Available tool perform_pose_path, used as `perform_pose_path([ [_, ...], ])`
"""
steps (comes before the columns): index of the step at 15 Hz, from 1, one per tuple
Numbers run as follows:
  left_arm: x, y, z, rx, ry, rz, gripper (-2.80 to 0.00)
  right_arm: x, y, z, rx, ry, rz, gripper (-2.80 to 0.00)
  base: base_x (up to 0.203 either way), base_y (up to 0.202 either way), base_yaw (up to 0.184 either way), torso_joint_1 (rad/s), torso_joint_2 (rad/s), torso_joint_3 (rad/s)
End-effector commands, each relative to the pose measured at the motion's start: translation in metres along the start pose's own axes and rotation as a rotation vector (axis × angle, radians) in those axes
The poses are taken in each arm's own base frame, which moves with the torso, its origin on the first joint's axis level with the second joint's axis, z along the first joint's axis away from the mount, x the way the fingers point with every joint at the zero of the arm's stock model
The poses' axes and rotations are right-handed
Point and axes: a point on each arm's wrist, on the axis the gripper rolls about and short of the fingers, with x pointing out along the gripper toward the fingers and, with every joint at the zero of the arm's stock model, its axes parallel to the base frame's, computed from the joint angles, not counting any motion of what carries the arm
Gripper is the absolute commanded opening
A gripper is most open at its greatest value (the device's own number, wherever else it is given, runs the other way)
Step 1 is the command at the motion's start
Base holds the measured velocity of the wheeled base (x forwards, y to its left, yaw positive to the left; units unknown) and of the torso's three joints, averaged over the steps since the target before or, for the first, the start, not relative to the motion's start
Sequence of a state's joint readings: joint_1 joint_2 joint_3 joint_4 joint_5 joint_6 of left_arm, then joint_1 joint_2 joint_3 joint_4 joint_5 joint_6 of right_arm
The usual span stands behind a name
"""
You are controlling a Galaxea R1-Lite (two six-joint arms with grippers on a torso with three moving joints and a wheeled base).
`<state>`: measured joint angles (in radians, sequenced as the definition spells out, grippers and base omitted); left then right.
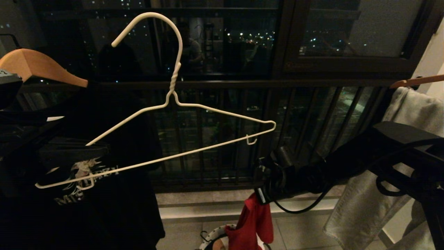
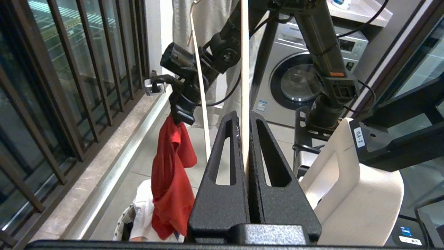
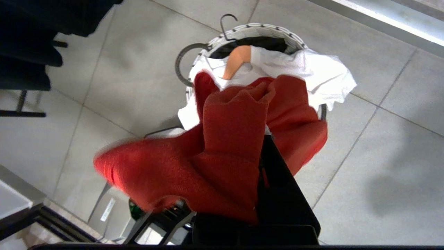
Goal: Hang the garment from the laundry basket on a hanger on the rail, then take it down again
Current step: Put clothes in the basket
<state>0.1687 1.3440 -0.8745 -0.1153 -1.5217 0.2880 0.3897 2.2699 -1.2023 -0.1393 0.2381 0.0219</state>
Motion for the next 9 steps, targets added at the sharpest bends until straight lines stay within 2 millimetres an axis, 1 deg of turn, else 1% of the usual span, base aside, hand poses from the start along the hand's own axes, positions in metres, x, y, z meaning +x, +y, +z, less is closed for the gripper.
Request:
perform_pose_path([
  [1,-0.0003,-0.0006,0.0004,0.005,-0.003,-0.006,-2.8,0.0057,0.0013,-0.0001,-0.005,0.005,0.002,-2.8,0.0,0.0,0.0,0.0,0.0,0.0],
  [4,-0.0013,-0.0008,0.0007,0.006,-0.003,-0.002,-2.8,0.0078,0.005,-0.0005,-0.012,0.009,-0.005,-2.8,0.0,0.0,0.0,0.0,0.0,0.0],
  [6,-0.0013,-0.0008,0.0007,0.006,-0.003,-0.002,-2.8,0.0144,0.0078,-0.0012,-0.022,0.015,-0.04,-2.8,0.0,0.0,0.0,0.0,0.0,0.0],
  [9,-0.0019,-0.0015,0.0017,0.011,-0.003,0.001,-2.8,0.0152,0.0102,0.0064,-0.03,-0.004,-0.042,-2.8,0.0,0.0,0.0,0.0,0.0,0.0],
])
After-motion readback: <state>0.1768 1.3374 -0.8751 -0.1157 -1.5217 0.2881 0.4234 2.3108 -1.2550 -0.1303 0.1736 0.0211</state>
